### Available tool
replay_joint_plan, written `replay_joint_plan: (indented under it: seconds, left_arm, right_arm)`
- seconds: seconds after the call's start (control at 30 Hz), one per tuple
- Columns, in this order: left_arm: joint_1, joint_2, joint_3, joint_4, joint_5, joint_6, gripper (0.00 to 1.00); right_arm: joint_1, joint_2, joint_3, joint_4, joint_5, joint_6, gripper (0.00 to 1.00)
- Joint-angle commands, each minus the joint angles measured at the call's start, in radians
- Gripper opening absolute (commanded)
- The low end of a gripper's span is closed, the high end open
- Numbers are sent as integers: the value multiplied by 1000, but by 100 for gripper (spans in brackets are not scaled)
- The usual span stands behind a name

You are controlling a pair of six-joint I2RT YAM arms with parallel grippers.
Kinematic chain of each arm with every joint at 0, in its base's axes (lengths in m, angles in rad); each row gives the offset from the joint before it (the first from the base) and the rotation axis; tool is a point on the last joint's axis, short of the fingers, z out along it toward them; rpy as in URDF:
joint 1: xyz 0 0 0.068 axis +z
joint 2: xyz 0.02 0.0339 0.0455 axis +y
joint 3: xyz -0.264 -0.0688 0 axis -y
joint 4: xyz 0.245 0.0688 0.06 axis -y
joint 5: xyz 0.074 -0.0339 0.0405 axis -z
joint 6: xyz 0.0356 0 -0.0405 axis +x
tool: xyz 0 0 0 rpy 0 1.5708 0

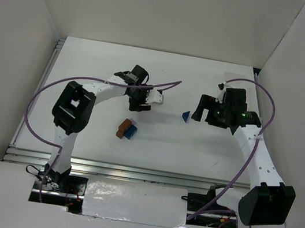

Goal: Build the wood block tower

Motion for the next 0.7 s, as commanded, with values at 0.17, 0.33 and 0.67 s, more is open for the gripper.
replay_joint_plan:
  seconds: [0.17,0.33,0.67]
  left_arm:
    - [8,22,-7,47,4,-39,58]
    - [10,28,-2,38,7,-34,49]
    - [8,7,128,-143,145,-30,12]
  right_arm:
    - [-9,-23,-3,6,9,-7,100]
    - [-10,-44,-13,11,17,-11,100]
    - [-18,-113,-66,67,-25,-29,100]
